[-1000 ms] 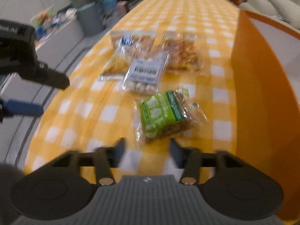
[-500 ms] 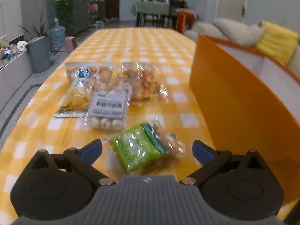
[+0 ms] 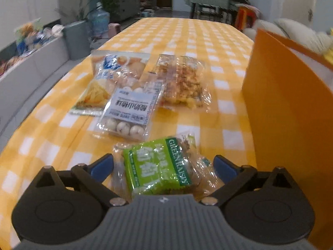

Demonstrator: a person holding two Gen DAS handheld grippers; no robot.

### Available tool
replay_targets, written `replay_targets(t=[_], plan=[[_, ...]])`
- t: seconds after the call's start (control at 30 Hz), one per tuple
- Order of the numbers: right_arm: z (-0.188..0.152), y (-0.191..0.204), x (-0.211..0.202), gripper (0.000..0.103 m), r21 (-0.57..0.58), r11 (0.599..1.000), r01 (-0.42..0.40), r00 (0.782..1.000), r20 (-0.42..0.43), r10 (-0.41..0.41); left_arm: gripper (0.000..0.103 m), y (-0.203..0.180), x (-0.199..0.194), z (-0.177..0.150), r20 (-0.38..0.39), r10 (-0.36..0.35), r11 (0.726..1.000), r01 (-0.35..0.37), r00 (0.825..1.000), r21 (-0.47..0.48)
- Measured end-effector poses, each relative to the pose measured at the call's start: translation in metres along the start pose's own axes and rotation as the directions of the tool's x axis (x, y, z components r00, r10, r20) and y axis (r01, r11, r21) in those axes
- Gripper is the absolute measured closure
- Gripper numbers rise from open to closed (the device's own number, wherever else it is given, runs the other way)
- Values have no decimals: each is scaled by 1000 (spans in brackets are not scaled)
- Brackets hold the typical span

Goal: Organize snacks
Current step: 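Grasp the green packet on the table with the right tool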

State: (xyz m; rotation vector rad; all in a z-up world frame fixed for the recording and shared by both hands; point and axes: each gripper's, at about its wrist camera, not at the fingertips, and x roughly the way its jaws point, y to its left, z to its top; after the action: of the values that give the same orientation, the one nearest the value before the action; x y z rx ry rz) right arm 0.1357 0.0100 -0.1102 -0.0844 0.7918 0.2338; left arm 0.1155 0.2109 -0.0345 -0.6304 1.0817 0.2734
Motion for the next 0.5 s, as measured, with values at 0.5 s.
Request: replay_targets(t=[0.5], plan=[[-7, 8, -34, 45, -34, 998, -47, 997, 66, 49, 26, -33, 2, -8, 120, -128, 989, 118, 985, 89]])
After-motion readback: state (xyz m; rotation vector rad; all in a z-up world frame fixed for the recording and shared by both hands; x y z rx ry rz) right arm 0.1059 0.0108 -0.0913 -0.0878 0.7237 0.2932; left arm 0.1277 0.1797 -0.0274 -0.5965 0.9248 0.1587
